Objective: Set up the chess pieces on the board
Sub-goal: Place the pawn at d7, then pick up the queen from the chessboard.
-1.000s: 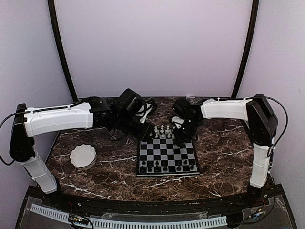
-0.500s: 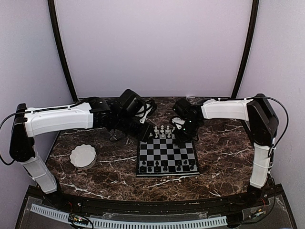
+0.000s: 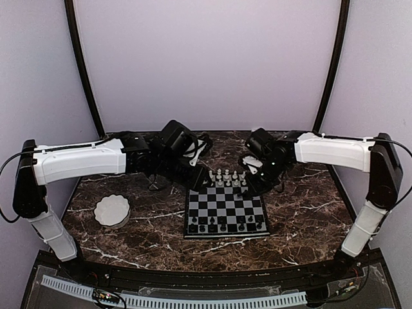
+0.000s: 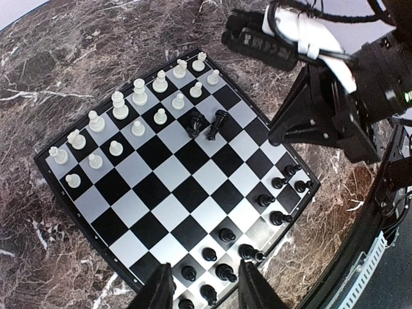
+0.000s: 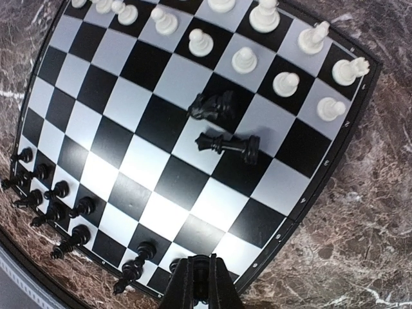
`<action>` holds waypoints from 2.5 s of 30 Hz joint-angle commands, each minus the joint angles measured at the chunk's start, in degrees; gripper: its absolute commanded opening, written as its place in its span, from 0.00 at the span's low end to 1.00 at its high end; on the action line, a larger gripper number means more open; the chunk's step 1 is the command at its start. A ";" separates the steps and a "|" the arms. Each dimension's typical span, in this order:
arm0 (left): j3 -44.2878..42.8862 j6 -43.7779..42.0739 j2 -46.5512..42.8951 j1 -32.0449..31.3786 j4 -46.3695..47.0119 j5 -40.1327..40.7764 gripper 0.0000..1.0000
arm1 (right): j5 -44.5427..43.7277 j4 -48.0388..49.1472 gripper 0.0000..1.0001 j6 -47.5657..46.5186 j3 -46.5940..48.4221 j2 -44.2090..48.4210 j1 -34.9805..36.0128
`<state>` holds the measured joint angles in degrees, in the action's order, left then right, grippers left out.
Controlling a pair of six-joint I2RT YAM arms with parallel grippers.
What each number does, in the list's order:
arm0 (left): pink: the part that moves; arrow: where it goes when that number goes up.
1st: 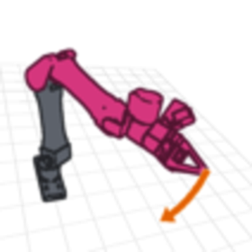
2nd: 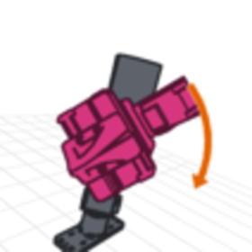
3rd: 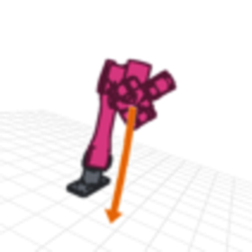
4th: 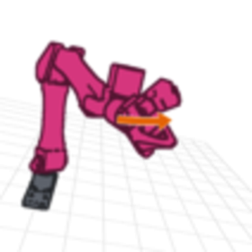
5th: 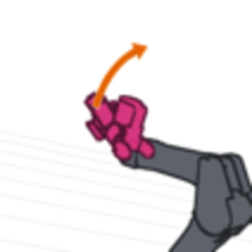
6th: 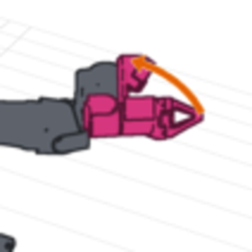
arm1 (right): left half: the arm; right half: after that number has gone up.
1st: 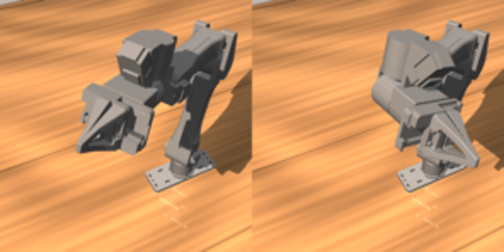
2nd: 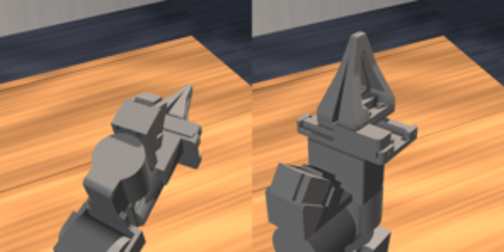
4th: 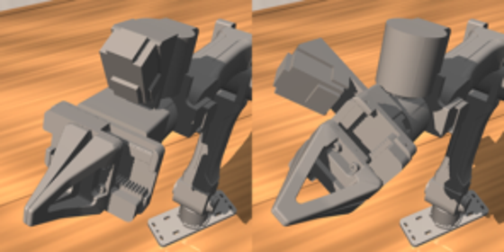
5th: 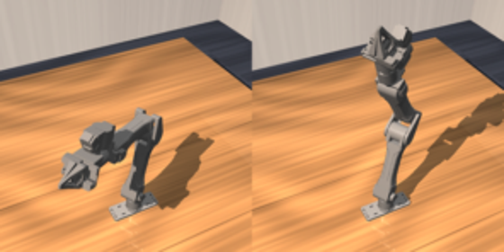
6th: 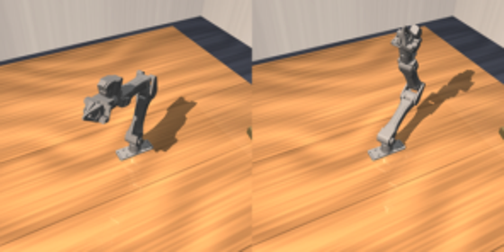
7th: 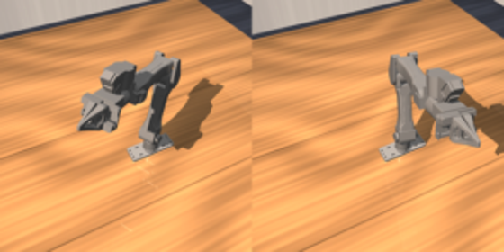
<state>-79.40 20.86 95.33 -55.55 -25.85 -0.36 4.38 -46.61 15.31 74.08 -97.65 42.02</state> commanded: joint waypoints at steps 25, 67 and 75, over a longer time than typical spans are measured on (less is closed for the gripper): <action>1.94 1.63 -2.07 0.27 1.19 -0.34 0.37 | -0.59 -3.04 0.04 -2.63 8.98 -12.64 12.82; 1.19 1.93 -1.52 0.27 0.49 -0.56 0.37 | -1.59 -4.44 0.28 -8.91 9.73 -6.74 1.59; 1.47 1.22 -2.39 0.31 -0.92 -0.58 0.38 | -0.57 -2.22 0.52 -12.62 10.16 -7.32 -2.28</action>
<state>-78.17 22.92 95.59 -55.51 -25.08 -1.04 2.90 -50.30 5.34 83.46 -105.54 39.94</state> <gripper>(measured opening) 0.375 0.502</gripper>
